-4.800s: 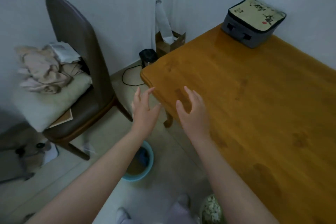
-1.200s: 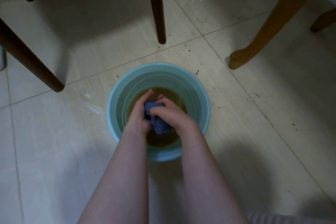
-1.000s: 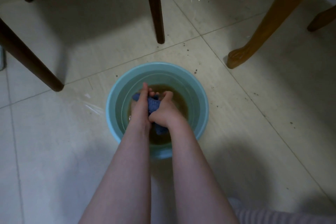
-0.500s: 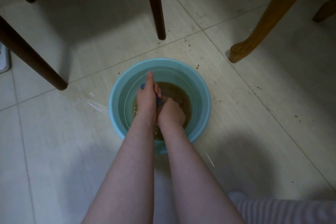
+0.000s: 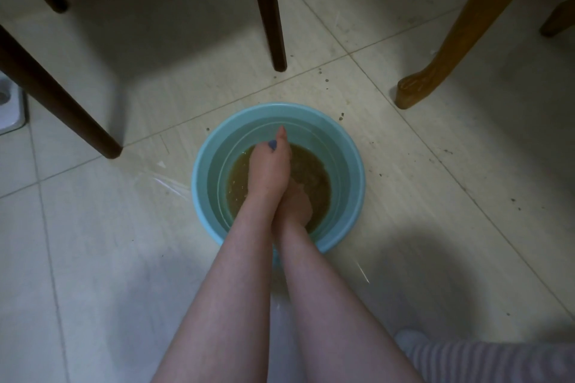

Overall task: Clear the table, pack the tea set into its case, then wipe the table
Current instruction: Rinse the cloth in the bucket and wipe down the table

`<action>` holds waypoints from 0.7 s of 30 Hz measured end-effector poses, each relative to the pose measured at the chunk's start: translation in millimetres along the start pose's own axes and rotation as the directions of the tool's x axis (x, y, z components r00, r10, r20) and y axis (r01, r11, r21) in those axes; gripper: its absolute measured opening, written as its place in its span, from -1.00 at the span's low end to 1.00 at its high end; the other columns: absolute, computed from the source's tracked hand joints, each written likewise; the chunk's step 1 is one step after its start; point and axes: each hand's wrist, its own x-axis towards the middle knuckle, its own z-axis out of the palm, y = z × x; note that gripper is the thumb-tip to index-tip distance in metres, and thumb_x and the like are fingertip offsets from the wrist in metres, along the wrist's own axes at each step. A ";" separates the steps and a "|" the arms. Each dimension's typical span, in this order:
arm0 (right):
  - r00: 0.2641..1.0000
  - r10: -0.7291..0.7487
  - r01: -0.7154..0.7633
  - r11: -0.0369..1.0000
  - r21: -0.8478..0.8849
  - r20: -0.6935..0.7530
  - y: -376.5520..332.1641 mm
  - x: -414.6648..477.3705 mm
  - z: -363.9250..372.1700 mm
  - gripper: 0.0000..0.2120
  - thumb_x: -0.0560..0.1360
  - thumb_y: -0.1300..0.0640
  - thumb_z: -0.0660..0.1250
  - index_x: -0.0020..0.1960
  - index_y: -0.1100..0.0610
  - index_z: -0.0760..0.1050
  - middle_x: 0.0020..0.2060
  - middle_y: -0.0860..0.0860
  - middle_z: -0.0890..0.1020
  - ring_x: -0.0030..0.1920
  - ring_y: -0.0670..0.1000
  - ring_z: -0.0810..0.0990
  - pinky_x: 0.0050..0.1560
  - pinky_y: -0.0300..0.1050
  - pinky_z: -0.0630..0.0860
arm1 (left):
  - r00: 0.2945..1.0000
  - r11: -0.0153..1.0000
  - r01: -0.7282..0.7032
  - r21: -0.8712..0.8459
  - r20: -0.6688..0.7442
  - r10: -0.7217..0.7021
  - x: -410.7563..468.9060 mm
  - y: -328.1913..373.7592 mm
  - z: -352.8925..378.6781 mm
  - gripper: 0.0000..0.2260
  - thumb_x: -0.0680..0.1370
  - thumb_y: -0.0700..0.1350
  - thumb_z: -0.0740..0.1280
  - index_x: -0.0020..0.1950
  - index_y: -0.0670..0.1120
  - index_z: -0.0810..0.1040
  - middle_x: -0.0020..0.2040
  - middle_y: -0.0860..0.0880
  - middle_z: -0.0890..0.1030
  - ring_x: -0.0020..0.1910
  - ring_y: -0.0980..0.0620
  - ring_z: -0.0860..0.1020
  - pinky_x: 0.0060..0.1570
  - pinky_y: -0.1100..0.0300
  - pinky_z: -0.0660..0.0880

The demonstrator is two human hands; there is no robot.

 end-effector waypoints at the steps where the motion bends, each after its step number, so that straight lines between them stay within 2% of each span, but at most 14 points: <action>1: 1.000 0.002 -0.002 1.000 0.014 0.008 -0.1 0.0 0.4 -0.75 0.64 0.21 0.10 -0.07 0.12 0.53 -0.06 0.07 0.67 -0.07 0.07 0.66 -0.10 -0.07 0.61 | 1.000 1.000 0.013 -0.003 -0.008 -0.013 0.5 -2.5 0.2 -0.60 0.63 0.12 0.12 -0.31 -0.10 0.35 -0.44 -0.04 0.31 -0.52 0.07 0.28 -0.37 0.17 0.29; 3: 0.999 0.007 -0.009 0.999 0.044 0.041 -0.1 2.3 -1.3 -0.74 0.64 0.19 0.10 -0.16 0.12 0.48 -0.08 0.07 0.67 -0.10 0.08 0.66 -0.10 -0.04 0.62 | 0.998 0.998 0.046 -0.042 -0.032 -0.048 1.3 -4.9 1.1 -0.61 0.61 0.13 0.15 -0.33 -0.07 0.33 -0.43 -0.02 0.32 -0.48 0.05 0.30 -0.30 0.14 0.32; 6: 0.996 -0.035 0.014 0.970 0.242 0.080 1.7 5.8 -4.0 -0.81 0.59 0.18 0.15 -0.07 0.14 0.54 -0.11 0.08 0.66 -0.10 0.12 0.63 -0.16 -0.03 0.55 | 0.982 0.969 0.160 -0.190 -0.069 -0.176 5.4 4.1 -1.1 -0.53 0.59 0.21 0.14 -0.43 -0.03 0.31 -0.50 0.05 0.35 -0.50 0.08 0.35 -0.29 0.14 0.35; 8: 0.995 -0.086 0.048 0.865 0.499 0.053 5.4 2.5 -3.3 -0.92 0.51 0.20 0.24 -0.10 0.10 0.51 -0.27 0.02 0.61 -0.27 0.06 0.56 -0.31 -0.10 0.42 | 0.952 0.916 0.255 -0.309 -0.088 -0.294 13.6 11.6 -6.8 -0.46 0.58 0.26 0.12 -0.49 -0.04 0.36 -0.50 0.04 0.46 -0.42 0.05 0.46 -0.19 0.09 0.43; 10: 0.994 -0.098 0.053 0.778 0.626 0.038 9.0 1.5 -1.5 -0.95 0.46 0.20 0.32 -0.08 0.11 0.49 -0.29 0.00 0.60 -0.31 0.03 0.56 -0.34 -0.12 0.42 | 0.930 0.865 0.299 -0.403 -0.080 -0.358 20.9 12.1 -13.1 -0.51 0.59 0.25 0.15 -0.41 -0.02 0.48 -0.36 0.02 0.63 -0.28 -0.01 0.59 -0.07 0.05 0.50; 12: 0.994 -0.104 0.067 0.754 0.654 0.018 9.9 1.4 1.3 -0.93 0.47 0.22 0.32 -0.05 0.10 0.51 -0.25 -0.01 0.61 -0.28 0.00 0.58 -0.33 -0.17 0.44 | 0.927 0.834 0.315 -0.452 -0.042 -0.373 19.0 10.7 -15.4 -0.57 0.62 0.18 0.14 -0.32 -0.04 0.47 -0.18 -0.03 0.70 -0.23 -0.02 0.67 -0.20 0.12 0.53; 13: 0.995 -0.095 0.063 0.728 0.683 0.010 8.9 -0.2 0.9 -0.91 0.50 0.26 0.29 -0.09 0.09 0.51 -0.28 -0.01 0.59 -0.32 -0.04 0.55 -0.36 -0.24 0.43 | 0.934 0.834 0.314 -0.453 -0.013 -0.358 15.4 9.3 -13.3 -0.56 0.64 0.15 0.12 -0.33 -0.07 0.41 -0.17 -0.08 0.71 -0.25 -0.02 0.68 -0.27 0.15 0.51; 15: 0.999 -0.050 0.036 0.707 0.706 0.000 8.5 -3.0 2.3 -0.74 0.54 0.33 0.22 -0.22 0.02 0.44 -0.36 -0.03 0.51 -0.39 -0.11 0.50 -0.37 -0.26 0.45 | 0.957 0.883 0.276 -0.378 0.021 -0.290 6.8 9.8 -8.3 -0.54 0.65 0.15 0.09 -0.34 -0.10 0.36 -0.29 -0.11 0.68 -0.33 -0.03 0.66 -0.30 0.17 0.49; 17: 1.000 -0.008 -0.002 0.752 0.659 0.013 5.9 -3.5 5.0 -0.68 0.54 0.31 0.19 -0.31 -0.01 0.36 -0.38 0.00 0.51 -0.29 0.07 0.56 -0.21 0.06 0.54 | 0.982 0.954 0.186 -0.235 0.019 -0.186 1.0 11.3 -8.9 -0.51 0.64 0.17 0.08 -0.36 -0.11 0.39 -0.43 -0.10 0.59 -0.41 0.00 0.60 -0.28 0.19 0.48; 18: 1.000 0.004 -0.019 0.792 0.610 0.025 3.2 -3.9 5.0 -0.69 0.54 0.28 0.18 -0.33 0.00 0.34 -0.34 0.06 0.56 -0.22 0.17 0.59 -0.19 0.10 0.53 | 0.990 0.972 0.140 -0.190 0.016 -0.139 -0.1 11.2 -11.7 -0.49 0.64 0.17 0.07 -0.37 -0.11 0.39 -0.47 -0.10 0.54 -0.47 0.01 0.56 -0.30 0.21 0.47; 21: 1.000 0.023 -0.019 0.926 0.377 -0.005 -4.3 -6.1 -2.3 -0.76 0.57 0.18 0.17 -0.27 0.06 0.38 -0.11 0.11 0.66 -0.07 0.17 0.63 -0.21 -0.07 0.44 | 0.996 0.981 0.092 -0.173 0.007 -0.092 -0.1 15.1 -18.9 -0.49 0.64 0.18 0.08 -0.43 -0.06 0.36 -0.53 -0.08 0.39 -0.56 0.02 0.39 -0.37 0.18 0.42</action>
